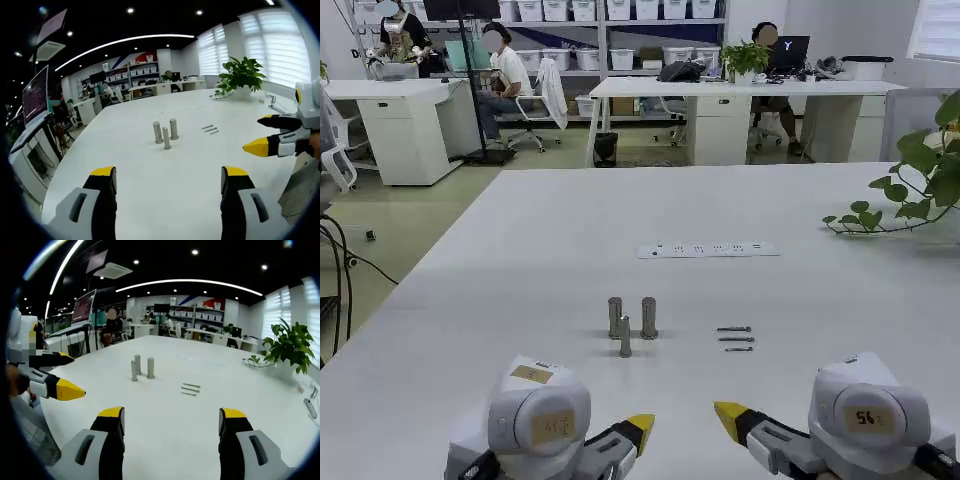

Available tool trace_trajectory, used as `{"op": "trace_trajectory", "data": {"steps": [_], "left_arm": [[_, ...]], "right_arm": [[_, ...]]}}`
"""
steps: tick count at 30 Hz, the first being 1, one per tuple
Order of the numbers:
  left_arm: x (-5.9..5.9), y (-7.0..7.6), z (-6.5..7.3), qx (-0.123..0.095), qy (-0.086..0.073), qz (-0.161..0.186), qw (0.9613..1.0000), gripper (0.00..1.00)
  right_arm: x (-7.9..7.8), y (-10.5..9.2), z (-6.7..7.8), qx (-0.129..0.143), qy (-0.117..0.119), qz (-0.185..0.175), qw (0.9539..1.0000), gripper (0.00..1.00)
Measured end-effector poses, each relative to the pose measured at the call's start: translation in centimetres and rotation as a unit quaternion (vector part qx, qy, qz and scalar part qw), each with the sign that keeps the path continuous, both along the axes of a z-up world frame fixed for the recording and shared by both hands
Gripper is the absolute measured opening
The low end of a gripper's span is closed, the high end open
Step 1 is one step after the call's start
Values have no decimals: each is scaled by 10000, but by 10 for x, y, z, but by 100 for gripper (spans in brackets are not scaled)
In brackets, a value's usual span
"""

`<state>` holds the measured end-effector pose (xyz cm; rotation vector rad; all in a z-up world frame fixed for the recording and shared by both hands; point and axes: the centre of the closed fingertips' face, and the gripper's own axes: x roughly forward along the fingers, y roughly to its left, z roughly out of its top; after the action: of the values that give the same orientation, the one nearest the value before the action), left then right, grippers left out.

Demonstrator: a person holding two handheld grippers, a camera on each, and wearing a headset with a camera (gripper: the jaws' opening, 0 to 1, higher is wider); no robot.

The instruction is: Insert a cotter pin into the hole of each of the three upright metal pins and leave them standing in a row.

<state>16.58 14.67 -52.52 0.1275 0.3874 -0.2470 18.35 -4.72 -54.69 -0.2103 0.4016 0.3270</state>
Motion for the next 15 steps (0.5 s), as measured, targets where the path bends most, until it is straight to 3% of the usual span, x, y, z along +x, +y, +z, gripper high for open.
{"op": "trace_trajectory", "data": {"steps": [15], "left_arm": [[-6,-4,-2,41,26,-48,10000,73]], "right_arm": [[-5,-3,-2,-25,49,-30,10000,70]]}}
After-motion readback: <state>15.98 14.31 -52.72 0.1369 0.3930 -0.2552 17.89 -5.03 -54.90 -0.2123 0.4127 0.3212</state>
